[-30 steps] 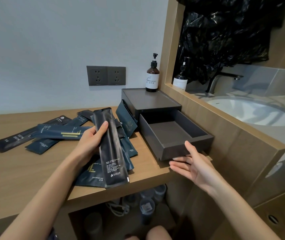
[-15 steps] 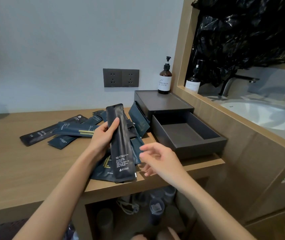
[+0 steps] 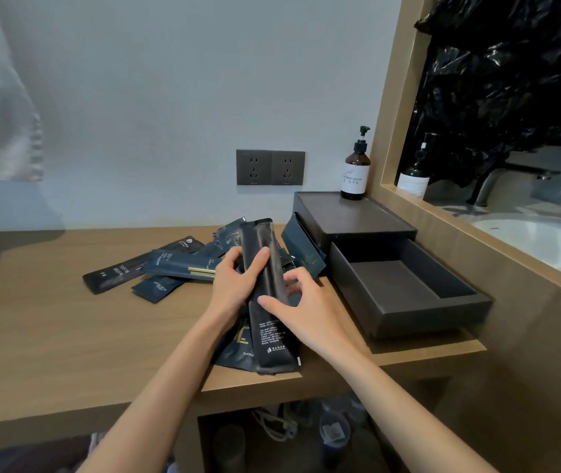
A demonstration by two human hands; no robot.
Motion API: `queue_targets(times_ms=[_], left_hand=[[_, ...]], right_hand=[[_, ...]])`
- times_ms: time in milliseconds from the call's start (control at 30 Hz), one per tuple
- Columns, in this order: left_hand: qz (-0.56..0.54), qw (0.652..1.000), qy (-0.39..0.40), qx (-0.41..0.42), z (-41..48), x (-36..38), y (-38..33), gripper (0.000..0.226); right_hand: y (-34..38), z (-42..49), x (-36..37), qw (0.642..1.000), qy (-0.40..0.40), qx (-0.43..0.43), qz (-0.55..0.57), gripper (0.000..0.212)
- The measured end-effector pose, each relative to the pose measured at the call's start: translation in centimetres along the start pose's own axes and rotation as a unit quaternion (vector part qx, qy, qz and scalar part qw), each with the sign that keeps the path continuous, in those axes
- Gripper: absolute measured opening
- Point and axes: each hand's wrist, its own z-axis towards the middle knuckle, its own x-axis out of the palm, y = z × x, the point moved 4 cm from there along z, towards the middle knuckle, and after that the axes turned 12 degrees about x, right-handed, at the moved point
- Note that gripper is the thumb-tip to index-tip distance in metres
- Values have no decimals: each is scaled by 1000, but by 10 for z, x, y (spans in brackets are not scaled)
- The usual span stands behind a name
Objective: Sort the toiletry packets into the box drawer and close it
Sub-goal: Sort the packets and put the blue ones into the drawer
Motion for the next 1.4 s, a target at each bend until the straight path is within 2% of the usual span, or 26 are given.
queue_targets(times_ms=[100, 233, 333, 433, 533, 633, 800, 933, 1033, 1167, 1300, 1400], left_hand=[[22, 1000, -10, 4, 1, -2, 1, 29], [-35, 998, -18, -46, 4, -7, 5, 35], [-53, 996, -39, -53, 3, -21, 3, 18], [-31, 998, -37, -31, 6, -50, 2, 30], [-37, 998, -47, -33, 5, -85, 2, 56], [-67, 994, -73, -50, 1, -110, 5, 70], [-44, 991, -123, -23, -2, -141, 4, 70], [-45, 990, -131, -14, -5, -149, 4, 69], [-43, 990, -134, -15, -6, -149, 5, 71], [-44, 992, -114, -17, -7, -142, 3, 75], [12, 996, -89, -2, -9, -142, 7, 74], [-1, 997, -71, -4, -11, -144, 13, 71]], right_hand=[[-1, 5, 13, 999, 18, 11, 34, 40], [-4, 9, 14, 994, 43, 38, 93, 30], [-9, 12, -3, 991, 36, 46, 121, 20], [-12, 18, -20, 992, 7, 28, 122, 21], [-2, 19, -30, 996, -68, -50, -10, 30], [14, 13, -24, 969, -116, -153, -155, 42], [18, 8, 25, 902, -69, -240, -353, 51], [20, 5, 38, 881, -16, -246, -404, 39], [32, 9, 35, 895, 18, -222, -386, 45], [57, 40, 36, 910, 2, -230, -346, 43], [63, 89, 62, 935, 76, -182, -296, 54], [57, 113, 82, 925, 124, -147, -327, 67]])
